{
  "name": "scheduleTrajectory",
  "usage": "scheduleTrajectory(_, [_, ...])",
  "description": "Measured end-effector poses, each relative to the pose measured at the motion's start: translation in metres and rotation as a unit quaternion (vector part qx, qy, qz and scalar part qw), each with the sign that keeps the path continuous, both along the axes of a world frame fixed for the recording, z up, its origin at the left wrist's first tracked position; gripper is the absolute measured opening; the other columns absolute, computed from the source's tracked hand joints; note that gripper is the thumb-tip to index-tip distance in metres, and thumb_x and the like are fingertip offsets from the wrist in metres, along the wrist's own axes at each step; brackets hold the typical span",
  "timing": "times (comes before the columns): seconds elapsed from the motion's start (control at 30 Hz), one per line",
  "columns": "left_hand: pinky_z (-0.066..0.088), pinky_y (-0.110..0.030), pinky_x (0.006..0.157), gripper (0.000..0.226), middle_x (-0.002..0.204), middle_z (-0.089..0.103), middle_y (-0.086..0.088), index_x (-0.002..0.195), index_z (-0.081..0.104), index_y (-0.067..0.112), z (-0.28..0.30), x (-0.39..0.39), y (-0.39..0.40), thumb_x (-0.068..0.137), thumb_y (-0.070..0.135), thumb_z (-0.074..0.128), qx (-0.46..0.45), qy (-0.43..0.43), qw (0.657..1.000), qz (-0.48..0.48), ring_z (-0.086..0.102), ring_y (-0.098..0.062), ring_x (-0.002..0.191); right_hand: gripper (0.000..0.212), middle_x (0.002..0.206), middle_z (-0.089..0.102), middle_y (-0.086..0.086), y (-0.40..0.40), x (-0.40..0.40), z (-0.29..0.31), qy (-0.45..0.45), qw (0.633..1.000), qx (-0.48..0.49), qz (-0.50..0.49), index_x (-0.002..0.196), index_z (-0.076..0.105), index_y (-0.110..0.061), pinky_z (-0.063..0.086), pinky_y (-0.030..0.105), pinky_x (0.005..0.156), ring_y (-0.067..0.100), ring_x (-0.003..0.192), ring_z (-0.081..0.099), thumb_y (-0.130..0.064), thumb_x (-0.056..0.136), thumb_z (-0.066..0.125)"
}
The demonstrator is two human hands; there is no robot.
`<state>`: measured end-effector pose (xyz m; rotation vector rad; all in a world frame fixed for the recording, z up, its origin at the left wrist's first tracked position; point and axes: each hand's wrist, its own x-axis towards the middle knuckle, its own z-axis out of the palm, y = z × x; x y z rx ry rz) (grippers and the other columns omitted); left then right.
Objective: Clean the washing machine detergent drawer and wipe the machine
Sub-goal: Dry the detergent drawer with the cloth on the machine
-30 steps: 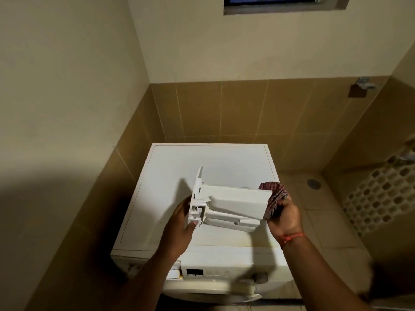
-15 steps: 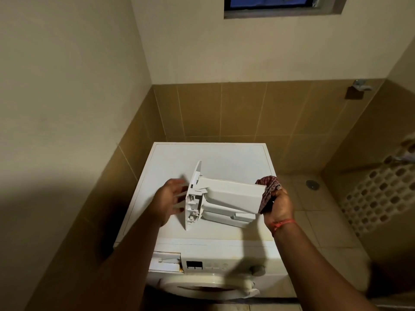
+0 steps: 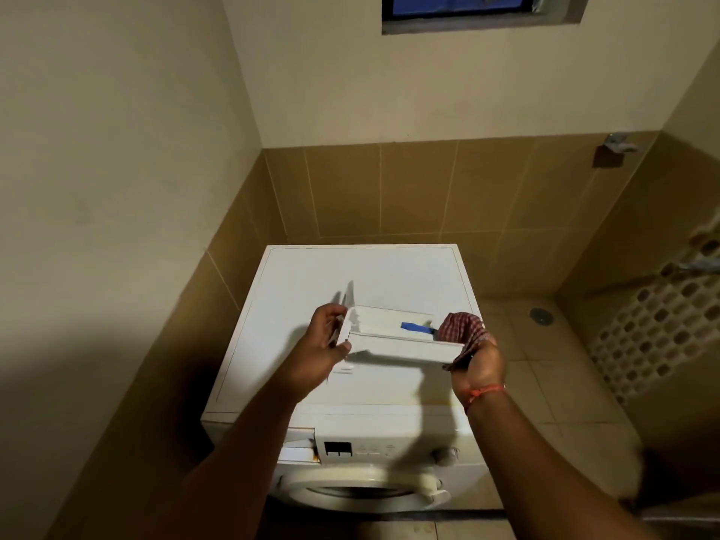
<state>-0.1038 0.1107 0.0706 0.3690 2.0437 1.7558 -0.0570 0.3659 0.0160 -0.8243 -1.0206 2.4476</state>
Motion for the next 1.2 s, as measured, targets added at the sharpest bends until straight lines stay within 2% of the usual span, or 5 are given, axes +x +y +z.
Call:
scheduleTrajectory(0.37, [0.053, -0.032, 0.095, 0.098, 0.136, 0.029, 0.004, 0.151, 0.021, 0.029, -0.062, 0.042, -0.01, 0.074, -0.015, 0.061, -0.152, 0.044, 0.987, 0.043, 0.038, -0.012, 0.128, 0.024, 0.092, 0.073, 0.018, -0.014, 0.033, -0.029, -0.199, 0.966, 0.157, 0.043, 0.11, 0.066, -0.024, 0.041, 0.029, 0.05, 0.03, 0.058, 0.062, -0.027, 0.093, 0.05])
scheduleTrajectory(0.53, [0.055, -0.03, 0.081, 0.1, 0.141, 0.029, 0.004, 0.151, 0.021, 0.034, -0.06, 0.043, -0.012, 0.07, -0.008, 0.062, -0.12, -0.015, 0.992, 0.042, 0.038, -0.018, 0.129, 0.022, 0.103, 0.066, 0.017, -0.018, 0.032, -0.009, -0.159, 0.954, 0.252, -0.021, 0.094, 0.063, -0.029, 0.051, 0.03, 0.052, 0.025, 0.071, 0.063, -0.011, 0.097, 0.051])
scheduleTrajectory(0.73, [0.045, -0.008, 0.073, 0.064, 0.144, 0.041, 0.001, 0.146, 0.035, 0.017, -0.034, 0.031, 0.003, 0.087, -0.005, 0.046, 0.043, -0.085, 0.987, 0.126, 0.051, -0.001, 0.109, 0.042, 0.11, 0.054, 0.002, -0.056, 0.033, 0.018, -0.069, 0.801, 0.584, 0.111, 0.105, 0.068, -0.021, 0.042, 0.01, 0.09, -0.004, 0.095, 0.054, 0.007, 0.082, 0.047])
scheduleTrajectory(0.9, [0.025, -0.026, 0.112, 0.052, 0.157, 0.027, -0.004, 0.151, 0.028, 0.017, -0.037, 0.005, 0.036, 0.101, 0.017, 0.044, -0.181, 0.071, 0.972, 0.132, 0.029, -0.016, 0.141, 0.034, 0.11, 0.059, 0.006, -0.099, 0.029, -0.004, -0.069, 0.575, 0.72, 0.383, 0.121, 0.065, -0.022, 0.047, 0.031, 0.09, 0.022, 0.102, 0.057, -0.012, 0.089, 0.06])
scheduleTrajectory(1.2, [0.021, -0.024, 0.114, 0.072, 0.163, 0.009, 0.001, 0.155, 0.009, 0.022, -0.066, -0.001, 0.04, 0.096, -0.009, 0.036, -0.249, 0.131, 0.955, 0.088, 0.008, -0.019, 0.15, 0.031, 0.121, 0.066, 0.004, -0.061, 0.003, -0.009, -0.243, 0.432, 0.692, 0.525, 0.124, 0.065, -0.023, 0.049, 0.037, 0.098, 0.026, 0.112, 0.061, -0.022, 0.099, 0.047])
